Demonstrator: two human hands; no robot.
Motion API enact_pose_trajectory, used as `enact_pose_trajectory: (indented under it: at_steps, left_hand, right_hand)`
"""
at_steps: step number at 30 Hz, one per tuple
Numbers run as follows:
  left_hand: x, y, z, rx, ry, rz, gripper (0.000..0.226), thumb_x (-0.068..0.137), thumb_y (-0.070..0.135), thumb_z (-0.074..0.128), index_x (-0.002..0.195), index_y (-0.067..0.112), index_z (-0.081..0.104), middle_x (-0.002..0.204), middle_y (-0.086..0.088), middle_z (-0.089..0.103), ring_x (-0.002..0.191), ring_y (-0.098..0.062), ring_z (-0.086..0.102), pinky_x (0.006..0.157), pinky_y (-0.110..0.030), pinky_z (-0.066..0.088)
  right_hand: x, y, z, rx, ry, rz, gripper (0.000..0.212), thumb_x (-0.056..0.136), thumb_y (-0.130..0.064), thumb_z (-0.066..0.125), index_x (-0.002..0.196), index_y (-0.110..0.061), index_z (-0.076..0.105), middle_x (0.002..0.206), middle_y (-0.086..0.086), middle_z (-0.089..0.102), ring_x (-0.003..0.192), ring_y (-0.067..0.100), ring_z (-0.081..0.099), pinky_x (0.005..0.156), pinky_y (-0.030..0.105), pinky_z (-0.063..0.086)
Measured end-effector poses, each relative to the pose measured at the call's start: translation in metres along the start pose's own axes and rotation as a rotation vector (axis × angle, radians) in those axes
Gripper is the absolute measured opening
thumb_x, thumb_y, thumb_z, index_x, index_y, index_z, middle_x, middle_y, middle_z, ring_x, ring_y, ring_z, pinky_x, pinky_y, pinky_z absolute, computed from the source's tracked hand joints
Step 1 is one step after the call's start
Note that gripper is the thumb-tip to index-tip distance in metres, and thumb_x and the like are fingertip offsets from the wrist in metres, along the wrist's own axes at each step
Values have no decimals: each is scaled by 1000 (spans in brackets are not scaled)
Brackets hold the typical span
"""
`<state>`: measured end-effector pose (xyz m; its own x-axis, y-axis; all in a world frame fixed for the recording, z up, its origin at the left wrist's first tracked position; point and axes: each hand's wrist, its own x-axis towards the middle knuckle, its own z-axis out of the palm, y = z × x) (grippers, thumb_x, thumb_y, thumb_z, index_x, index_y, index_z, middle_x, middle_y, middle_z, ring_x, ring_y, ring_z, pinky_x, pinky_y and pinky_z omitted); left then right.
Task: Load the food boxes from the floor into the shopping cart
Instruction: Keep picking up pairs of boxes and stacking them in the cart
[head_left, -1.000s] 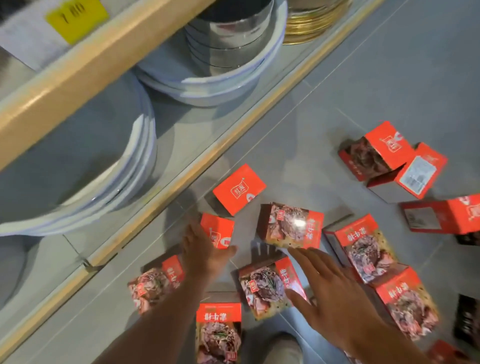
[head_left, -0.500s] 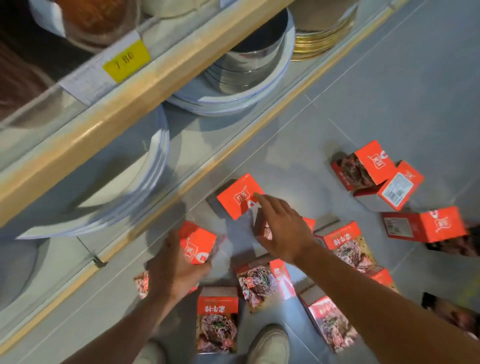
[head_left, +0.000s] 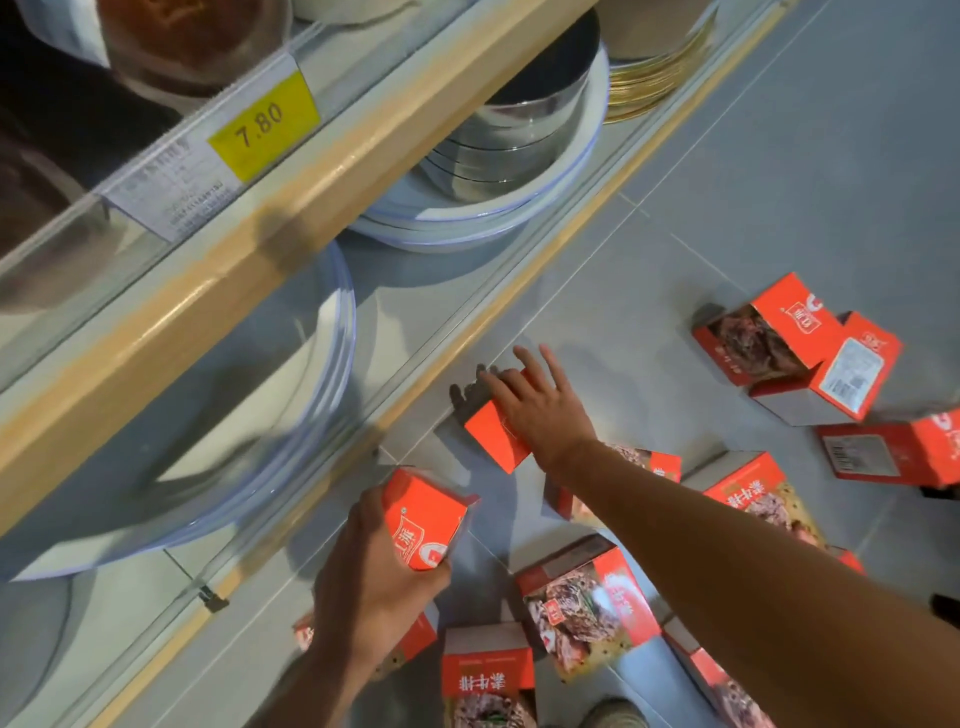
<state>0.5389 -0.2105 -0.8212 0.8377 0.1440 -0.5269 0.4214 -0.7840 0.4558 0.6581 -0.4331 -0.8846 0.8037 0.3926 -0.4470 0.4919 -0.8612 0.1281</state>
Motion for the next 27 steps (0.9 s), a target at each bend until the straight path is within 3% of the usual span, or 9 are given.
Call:
enact_pose_trajectory:
  at_steps: [2, 4, 8, 12, 14, 17, 21, 24, 27]
  left_hand:
    - [1, -2, -2, -16, 15, 37, 85, 55, 53, 89, 124, 40, 40, 112, 14, 60, 98, -15, 65, 75, -34, 53]
    - [-2, -1, -8, -9, 22, 71, 91, 58, 53, 91, 129, 37, 38, 117, 13, 59, 103, -15, 64, 78, -35, 53]
    - [-14, 19, -35, -9, -29, 18, 102, 59, 58, 89, 140, 33, 33, 122, 8, 60, 108, -18, 63, 91, -41, 52]
    - [-44, 51, -79, 58, -32, 3, 96, 56, 56, 91, 133, 30, 39, 118, 5, 61, 105, -23, 64, 87, -40, 50]
    - [-65, 71, -107, 52, -29, 46, 91, 58, 56, 90, 130, 32, 41, 116, 7, 60, 105, -21, 63, 83, -36, 47]
    - [-101, 111, -156, 44, -43, 110, 90, 55, 68, 82, 127, 35, 40, 117, 8, 60, 106, -20, 62, 90, -42, 51]
    - [-156, 168, -227, 59, -13, 188, 82, 49, 67, 81, 114, 34, 45, 105, 7, 62, 95, -24, 65, 79, -41, 54]
    - [-202, 206, -280, 62, 39, 305, 81, 56, 55, 90, 121, 28, 51, 107, 2, 66, 96, -29, 67, 74, -37, 54]
    - [-254, 248, -335, 118, 32, 349, 87, 58, 61, 87, 127, 29, 44, 117, 3, 63, 104, -26, 65, 78, -38, 53]
  right_hand:
    - [-5, -1, -1, 2, 33, -25, 65, 86, -22, 68, 144, -11, 40, 137, 13, 50, 134, 37, 42, 123, 49, 19]
    - [-17, 0, -4, 81, 92, -16, 47, 81, -25, 70, 122, -9, 55, 116, 11, 58, 110, 32, 54, 107, 43, 40]
    - [-62, 14, -35, 274, 130, 33, 65, 55, -33, 84, 106, -5, 57, 97, 13, 60, 87, 33, 59, 80, 40, 50]
    - [-114, 24, -102, 386, 47, 135, 76, 62, -45, 78, 121, -8, 48, 111, 10, 57, 97, 33, 58, 88, 40, 42]
    - [-144, 28, -137, 418, 66, 191, 77, 64, -52, 74, 122, -11, 47, 113, 8, 58, 99, 33, 57, 89, 40, 41]
    - [-196, 35, -193, 438, 94, 260, 77, 63, -55, 74, 120, -11, 48, 112, 8, 58, 99, 33, 57, 88, 41, 42]
    - [-275, 47, -278, 474, 180, 328, 78, 65, -60, 77, 119, -10, 50, 111, 8, 61, 102, 32, 61, 86, 39, 45]
    - [-335, 52, -347, 537, 218, 403, 84, 66, -63, 77, 127, -13, 49, 117, 6, 60, 106, 31, 61, 87, 39, 47]
    - [-394, 56, -421, 587, 294, 472, 92, 62, -66, 79, 135, -18, 47, 122, 2, 61, 110, 30, 62, 88, 41, 49]
